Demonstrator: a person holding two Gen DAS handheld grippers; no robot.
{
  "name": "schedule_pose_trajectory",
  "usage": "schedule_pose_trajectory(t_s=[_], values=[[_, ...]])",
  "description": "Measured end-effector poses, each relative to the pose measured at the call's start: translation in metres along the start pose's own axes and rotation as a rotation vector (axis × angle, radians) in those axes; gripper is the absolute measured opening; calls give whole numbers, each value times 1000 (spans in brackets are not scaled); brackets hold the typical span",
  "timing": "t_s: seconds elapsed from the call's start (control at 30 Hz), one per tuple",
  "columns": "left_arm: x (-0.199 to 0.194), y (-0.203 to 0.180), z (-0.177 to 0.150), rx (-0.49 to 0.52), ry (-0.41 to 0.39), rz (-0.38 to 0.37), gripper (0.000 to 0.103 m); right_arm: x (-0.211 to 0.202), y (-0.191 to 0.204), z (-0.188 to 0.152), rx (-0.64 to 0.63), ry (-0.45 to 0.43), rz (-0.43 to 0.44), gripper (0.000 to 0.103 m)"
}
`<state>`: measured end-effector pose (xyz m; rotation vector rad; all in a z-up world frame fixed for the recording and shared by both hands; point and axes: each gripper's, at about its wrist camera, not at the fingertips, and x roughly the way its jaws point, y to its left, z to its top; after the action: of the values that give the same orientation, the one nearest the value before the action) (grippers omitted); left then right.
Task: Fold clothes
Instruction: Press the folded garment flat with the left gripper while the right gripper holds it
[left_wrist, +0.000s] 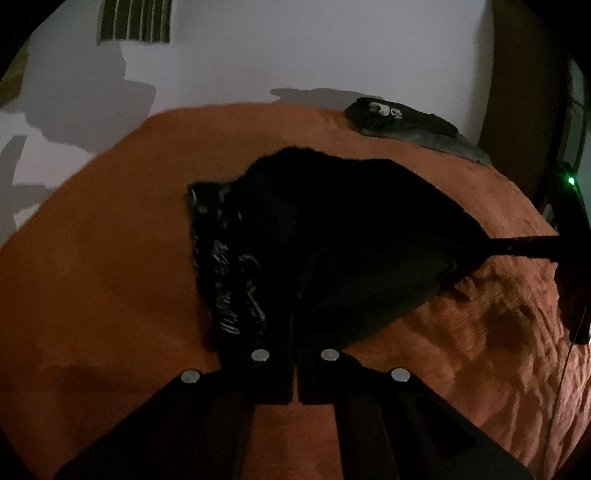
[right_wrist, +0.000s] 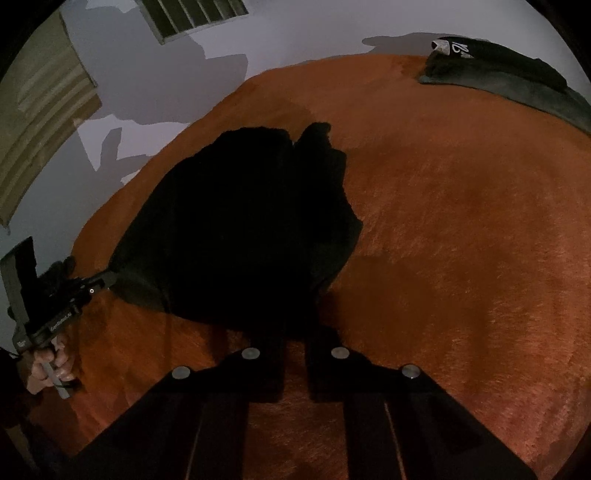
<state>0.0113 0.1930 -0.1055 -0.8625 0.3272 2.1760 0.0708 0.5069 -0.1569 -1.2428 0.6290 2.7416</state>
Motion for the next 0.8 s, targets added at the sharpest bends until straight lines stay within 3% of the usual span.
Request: schedule_pose_trajectory(t_s=[0.1,0.23,0.3,0.37,0.47,0.53,0.6,0.67,0.8], values=[[9,6,-3,33,33,3,1,4,-1,-1,13,12,-1,6],[-2,8,-14,-23,58,-60,2,9,-3,-3,-4,46,-5,8],[-8,6,-21,-24,67,-93,9,4,-3,-3,-1,35,10,10],[-9,-4,-30,29,87,-99,17,1,-4,-5,-6,31,27,11],[3,-16,-37,81,122,-76,18,1,-6,-8,-2,39,35,11],[8,-16,-34,56,121,-74,19,3,-9,-9,11,43,42,11],[12,-16,-31,24,122,-84,31,5,-11,-10,26,49,47,11],[13,-18,-32,30,114,-87,36,5,-12,-11,30,54,48,11],[12,-19,-33,34,110,-73,36,4,-12,-12,32,54,48,11]])
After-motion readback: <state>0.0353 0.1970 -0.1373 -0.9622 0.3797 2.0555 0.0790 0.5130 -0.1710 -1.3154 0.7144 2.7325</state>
